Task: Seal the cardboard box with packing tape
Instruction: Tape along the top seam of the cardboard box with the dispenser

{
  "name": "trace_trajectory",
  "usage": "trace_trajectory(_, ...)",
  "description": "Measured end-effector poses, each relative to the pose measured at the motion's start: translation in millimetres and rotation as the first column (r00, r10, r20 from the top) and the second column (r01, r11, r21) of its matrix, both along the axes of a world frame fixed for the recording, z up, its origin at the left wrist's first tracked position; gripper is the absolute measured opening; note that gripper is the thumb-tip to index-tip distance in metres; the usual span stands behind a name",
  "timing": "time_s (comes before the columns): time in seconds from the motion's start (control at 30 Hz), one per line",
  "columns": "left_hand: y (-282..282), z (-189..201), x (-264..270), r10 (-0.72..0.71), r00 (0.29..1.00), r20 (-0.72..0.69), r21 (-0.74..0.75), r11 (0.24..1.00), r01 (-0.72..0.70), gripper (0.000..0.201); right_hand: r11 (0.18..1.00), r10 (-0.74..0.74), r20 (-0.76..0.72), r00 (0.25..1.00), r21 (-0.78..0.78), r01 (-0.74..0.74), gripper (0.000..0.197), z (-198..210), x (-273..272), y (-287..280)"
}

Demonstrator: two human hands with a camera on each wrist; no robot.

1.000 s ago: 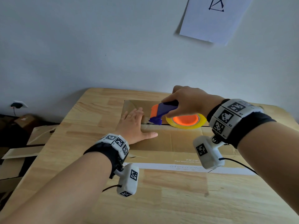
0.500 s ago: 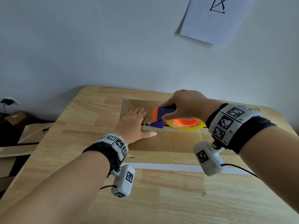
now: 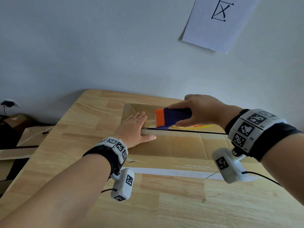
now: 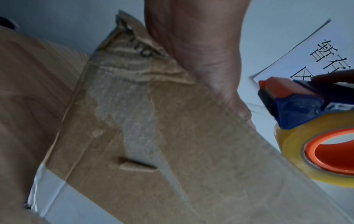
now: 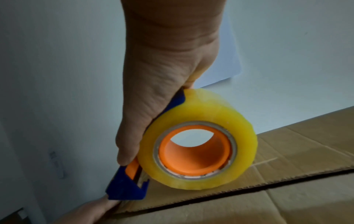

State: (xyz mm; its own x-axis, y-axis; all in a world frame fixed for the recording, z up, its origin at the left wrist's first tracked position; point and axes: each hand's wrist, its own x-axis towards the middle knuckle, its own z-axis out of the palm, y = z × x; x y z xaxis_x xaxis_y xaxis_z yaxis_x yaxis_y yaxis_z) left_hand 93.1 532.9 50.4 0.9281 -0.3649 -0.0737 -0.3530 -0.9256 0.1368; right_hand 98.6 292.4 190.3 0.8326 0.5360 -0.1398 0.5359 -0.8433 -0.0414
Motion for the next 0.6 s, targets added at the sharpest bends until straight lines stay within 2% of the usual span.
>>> trace_trajectory(0.13, -1, 2, -1, 0.003, 1.0, -0.014, 0.012, 1.0, -0.003, 0.098, 0.996, -0.037, -0.048, 0.998, -0.081, 0.033, 0.07, -11, -1, -2)
trace_trajectory(0.27, 0, 1, 0, 0.006, 1.0, -0.008, -0.015, 1.0, -0.006, 0.098, 0.975, -0.045, 0.125, 0.991, -0.212, 0.071, 0.053, -11, 10, 5)
trace_trajectory(0.33, 0, 2, 0, 0.01, 1.0, -0.011, -0.018, 1.0, -0.011, 0.097, 0.985, -0.106, 0.101, 0.989, -0.125, 0.118, 0.054, -11, 17, -2)
trace_trajectory(0.4, -1, 2, -1, 0.015, 1.0, -0.019, -0.016, 1.0, -0.015, 0.097, 0.985, -0.166, -0.036, 0.985, 0.032, 0.167, 0.069, -14, 19, -11)
trace_trajectory(0.47, -1, 2, 0, 0.013, 1.0, -0.021, -0.011, 1.0, -0.013, 0.097, 0.979, -0.139, -0.108, 0.984, 0.135, 0.153, 0.074, -15, 16, -14)
trace_trajectory(0.6, 0, 0, 0, 0.008, 1.0, -0.017, -0.029, 1.0, -0.008, 0.097, 0.987, -0.028, -0.042, 0.999, 0.157, 0.035, 0.062, 0, 13, -5)
